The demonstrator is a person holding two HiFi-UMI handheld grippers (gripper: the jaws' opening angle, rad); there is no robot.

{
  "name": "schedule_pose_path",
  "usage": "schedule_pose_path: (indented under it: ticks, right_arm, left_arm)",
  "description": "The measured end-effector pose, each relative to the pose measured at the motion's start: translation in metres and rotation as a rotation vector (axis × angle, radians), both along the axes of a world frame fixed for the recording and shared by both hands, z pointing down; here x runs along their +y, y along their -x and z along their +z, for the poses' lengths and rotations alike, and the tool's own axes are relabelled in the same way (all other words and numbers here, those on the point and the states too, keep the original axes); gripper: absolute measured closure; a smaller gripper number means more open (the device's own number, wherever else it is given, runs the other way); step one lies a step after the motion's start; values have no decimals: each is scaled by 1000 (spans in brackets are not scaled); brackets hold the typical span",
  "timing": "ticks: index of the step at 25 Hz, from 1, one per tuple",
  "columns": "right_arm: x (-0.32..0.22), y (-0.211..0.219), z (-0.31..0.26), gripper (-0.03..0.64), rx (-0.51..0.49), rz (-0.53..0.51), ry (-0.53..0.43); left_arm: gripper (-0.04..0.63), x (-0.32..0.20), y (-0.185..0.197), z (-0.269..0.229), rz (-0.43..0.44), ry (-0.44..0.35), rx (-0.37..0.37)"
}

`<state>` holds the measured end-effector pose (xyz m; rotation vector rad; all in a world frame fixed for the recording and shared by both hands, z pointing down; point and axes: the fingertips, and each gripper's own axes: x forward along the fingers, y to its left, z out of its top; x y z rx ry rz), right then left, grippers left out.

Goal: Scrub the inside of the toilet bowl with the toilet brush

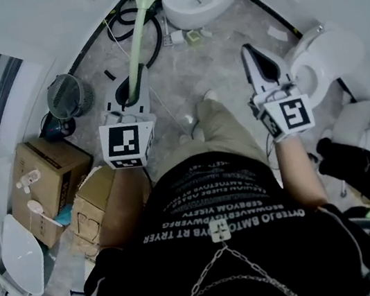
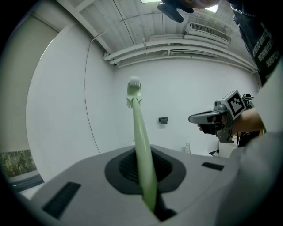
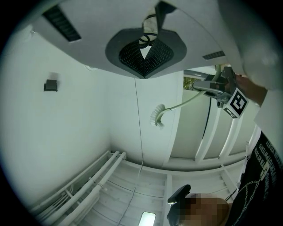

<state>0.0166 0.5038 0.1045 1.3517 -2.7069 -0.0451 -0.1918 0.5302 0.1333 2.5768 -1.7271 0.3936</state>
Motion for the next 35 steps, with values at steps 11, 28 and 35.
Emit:
schedule_pose_path:
  ticks: [11, 28, 35]
  right_arm:
    - [-47, -18, 12, 614, 20, -5, 24]
    - [-110, -38, 17, 614, 37, -46, 48]
    - [-137, -47, 20, 614, 46, -49, 56]
  left_arm:
    - [594, -45, -21, 4, 2, 29, 13]
    - [594, -110, -25, -2, -29, 45, 5]
    - [594, -139, -35, -2, -18, 41, 8]
